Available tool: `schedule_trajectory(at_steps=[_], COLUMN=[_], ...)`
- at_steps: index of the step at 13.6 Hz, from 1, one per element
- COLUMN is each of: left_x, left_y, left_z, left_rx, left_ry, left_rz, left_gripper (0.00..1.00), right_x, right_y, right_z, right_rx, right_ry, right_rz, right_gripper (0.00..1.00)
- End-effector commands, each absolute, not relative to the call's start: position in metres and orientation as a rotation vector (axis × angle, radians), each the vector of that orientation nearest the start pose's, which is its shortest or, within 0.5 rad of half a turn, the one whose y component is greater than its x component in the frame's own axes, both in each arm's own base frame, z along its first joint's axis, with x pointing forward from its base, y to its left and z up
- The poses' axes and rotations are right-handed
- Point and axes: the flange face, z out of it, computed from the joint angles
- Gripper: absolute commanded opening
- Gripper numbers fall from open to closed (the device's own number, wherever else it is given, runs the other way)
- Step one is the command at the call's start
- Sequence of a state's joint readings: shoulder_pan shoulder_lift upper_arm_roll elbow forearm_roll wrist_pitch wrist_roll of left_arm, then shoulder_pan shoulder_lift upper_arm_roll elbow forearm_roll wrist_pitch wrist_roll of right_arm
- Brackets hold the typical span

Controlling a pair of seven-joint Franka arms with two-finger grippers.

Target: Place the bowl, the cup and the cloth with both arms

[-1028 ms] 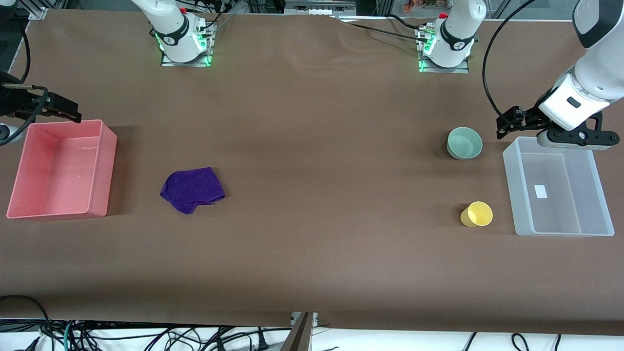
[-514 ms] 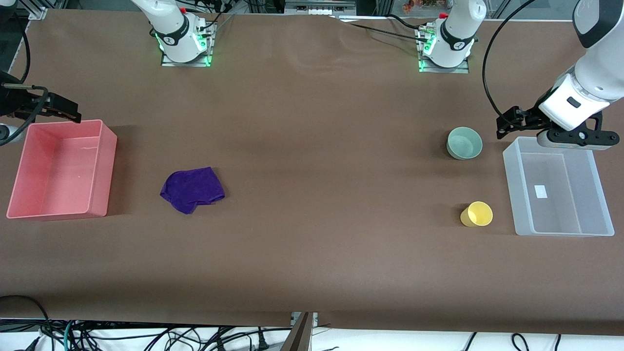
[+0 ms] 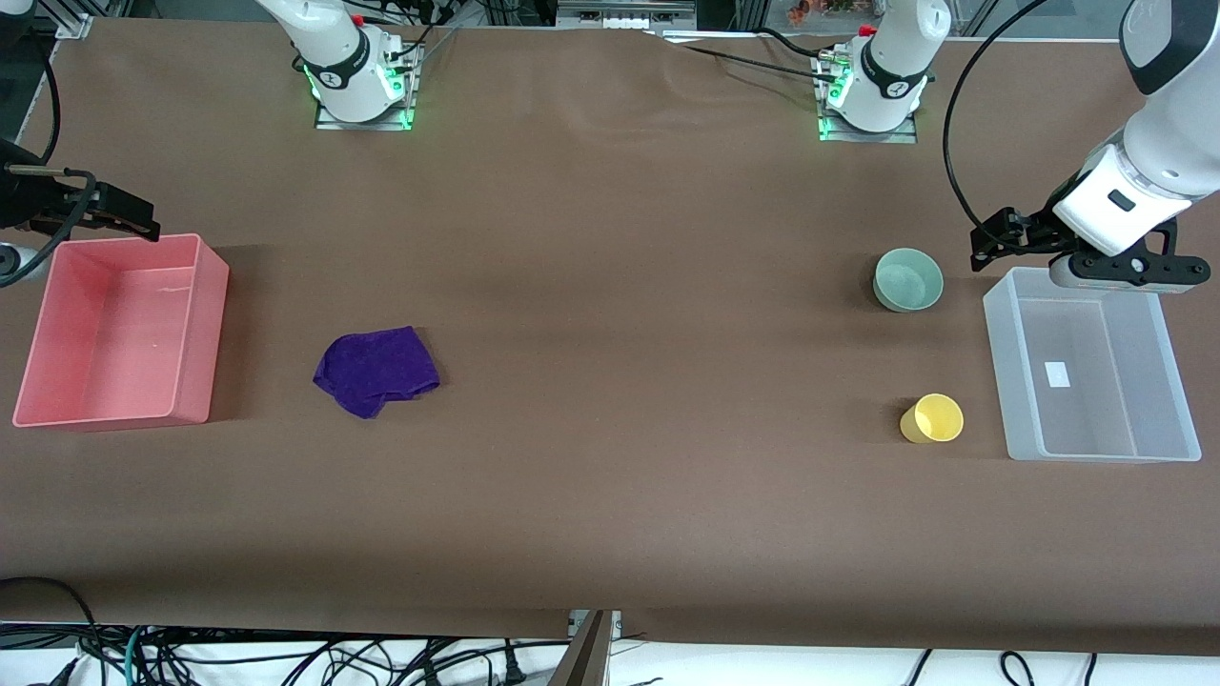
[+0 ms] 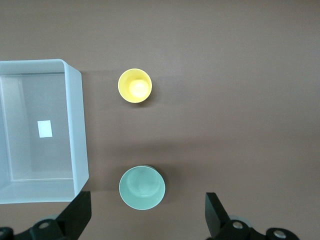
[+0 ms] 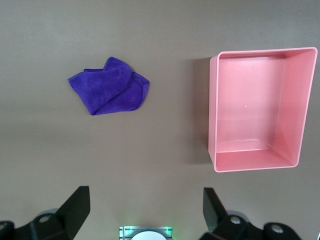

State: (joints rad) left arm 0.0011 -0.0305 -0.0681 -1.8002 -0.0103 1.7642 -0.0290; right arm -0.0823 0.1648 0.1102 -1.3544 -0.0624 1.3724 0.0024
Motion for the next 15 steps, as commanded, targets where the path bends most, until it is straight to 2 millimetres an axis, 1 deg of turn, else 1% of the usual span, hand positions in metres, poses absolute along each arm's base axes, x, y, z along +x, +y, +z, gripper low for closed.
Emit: schedule_trajectory(at_steps=[1, 8, 11, 13, 15], left_x=[0.5540, 0.5530, 0.5524, 0.5524, 0.5524], left_y=[-0.0382, -0.0382, -0.0372, -0.0370, -0.0370], left_z=[0.5526, 0.5518, 0.5513, 0.5513, 0.5513], left_rx=[-3.163, -3.163, -3.161, -3.159, -3.159], left_ry=[0.042, 0.044, 0.045, 0.045, 0.045], left_rz=[0.024, 0.038, 0.048, 0.048, 0.048], left_gripper=[1.00, 1.00, 1.00, 1.00, 1.00], right_x=[0.5842, 0.5846, 0.5820, 0.5813, 0.5808], right_y=[0.0057, 0.0035, 0.0035, 0.0032, 0.0091], right_z=[0.6174, 0.6181, 0.6247, 0.6192, 0.6161], right_rx=[-3.174, -3.142, -3.154, -3.156, -3.155], right_ry=[-0.014, -0.017, -0.001, -0.003, -0.023], right_rz=[0.202, 0.189, 0.165, 0.187, 0.196], right_gripper=[1.00, 1.00, 1.00, 1.00, 1.00])
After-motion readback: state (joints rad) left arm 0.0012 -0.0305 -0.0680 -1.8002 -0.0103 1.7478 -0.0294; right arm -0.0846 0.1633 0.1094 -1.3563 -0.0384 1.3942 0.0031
